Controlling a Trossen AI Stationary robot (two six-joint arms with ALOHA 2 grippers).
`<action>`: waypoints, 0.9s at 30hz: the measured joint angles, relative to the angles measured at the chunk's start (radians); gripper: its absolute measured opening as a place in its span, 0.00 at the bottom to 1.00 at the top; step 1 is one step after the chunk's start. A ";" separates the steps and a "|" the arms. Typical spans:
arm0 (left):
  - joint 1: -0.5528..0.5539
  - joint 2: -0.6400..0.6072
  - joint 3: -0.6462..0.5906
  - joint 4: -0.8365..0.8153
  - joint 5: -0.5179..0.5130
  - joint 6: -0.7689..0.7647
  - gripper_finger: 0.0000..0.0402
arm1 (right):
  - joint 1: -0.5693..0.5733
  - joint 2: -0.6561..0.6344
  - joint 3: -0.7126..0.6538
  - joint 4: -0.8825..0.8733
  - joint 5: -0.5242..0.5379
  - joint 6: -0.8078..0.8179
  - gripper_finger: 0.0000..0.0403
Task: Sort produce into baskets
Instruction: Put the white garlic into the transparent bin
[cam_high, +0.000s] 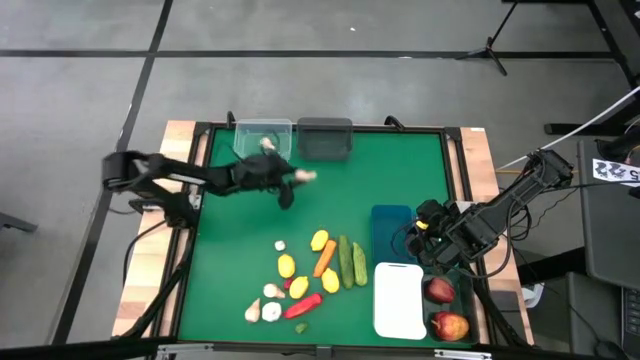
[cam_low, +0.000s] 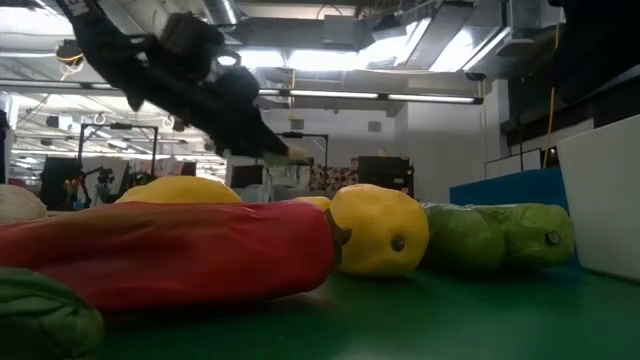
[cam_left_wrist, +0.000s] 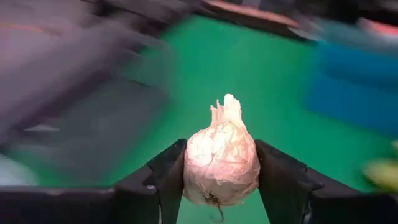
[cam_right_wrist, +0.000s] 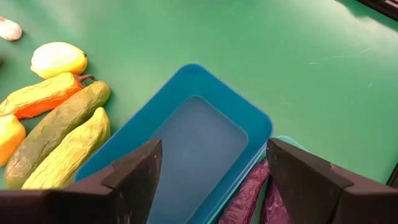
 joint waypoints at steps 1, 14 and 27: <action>0.024 -0.039 0.000 -0.031 -0.040 0.000 0.43 | 0.000 0.000 0.000 -0.001 0.000 0.000 0.72; 0.323 -0.177 0.001 -0.384 -0.199 0.046 0.48 | 0.000 0.000 0.000 -0.001 0.022 -0.004 0.72; 0.384 -0.185 0.001 -0.393 -0.112 0.120 0.71 | 0.000 0.000 0.000 0.006 0.022 -0.004 0.72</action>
